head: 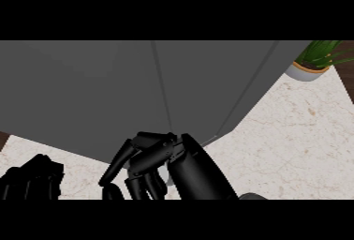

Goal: Pick up the bottled water, place it into the cabinet and close the cabinet

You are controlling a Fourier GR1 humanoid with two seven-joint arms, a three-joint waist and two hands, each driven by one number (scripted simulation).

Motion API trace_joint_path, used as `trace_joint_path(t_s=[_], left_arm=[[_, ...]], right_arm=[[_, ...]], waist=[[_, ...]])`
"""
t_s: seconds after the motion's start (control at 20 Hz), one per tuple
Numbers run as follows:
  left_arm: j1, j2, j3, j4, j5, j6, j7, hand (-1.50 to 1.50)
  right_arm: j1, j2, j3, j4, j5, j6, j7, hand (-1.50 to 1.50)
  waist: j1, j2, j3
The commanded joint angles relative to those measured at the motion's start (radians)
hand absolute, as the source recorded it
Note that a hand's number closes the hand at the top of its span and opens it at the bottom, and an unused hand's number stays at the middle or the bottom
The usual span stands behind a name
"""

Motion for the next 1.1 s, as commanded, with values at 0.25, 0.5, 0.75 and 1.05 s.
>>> trace_joint_path(t_s=[0.25, 0.5, 0.75, 1.05], left_arm=[[0.071, 0.052, 0.102, -0.034, 0.060, -0.075, 0.008, 1.50], [0.066, 0.000, 0.090, 0.086, 0.010, -0.139, -0.059, 1.50], [0.056, 0.068, 0.148, -0.002, 0.070, -0.129, 0.029, 1.50], [0.046, 0.046, 0.127, -0.012, 0.055, -0.128, 0.025, 1.50]], right_arm=[[-0.165, 0.034, -0.326, 0.443, -0.348, 0.218, -0.197, 1.50], [-0.314, 0.053, -0.406, 0.740, -0.345, 0.282, -0.316, 1.50], [-0.317, -0.012, -0.494, 0.868, -0.368, 0.389, -0.424, 1.50], [-0.307, -0.051, -0.497, 0.915, -0.360, 0.440, -0.490, 1.50]], waist=[[-0.019, 0.003, 0.003], [-0.029, 0.001, 0.002], [-0.011, 0.010, 0.002], [-0.011, 0.016, 0.002]])
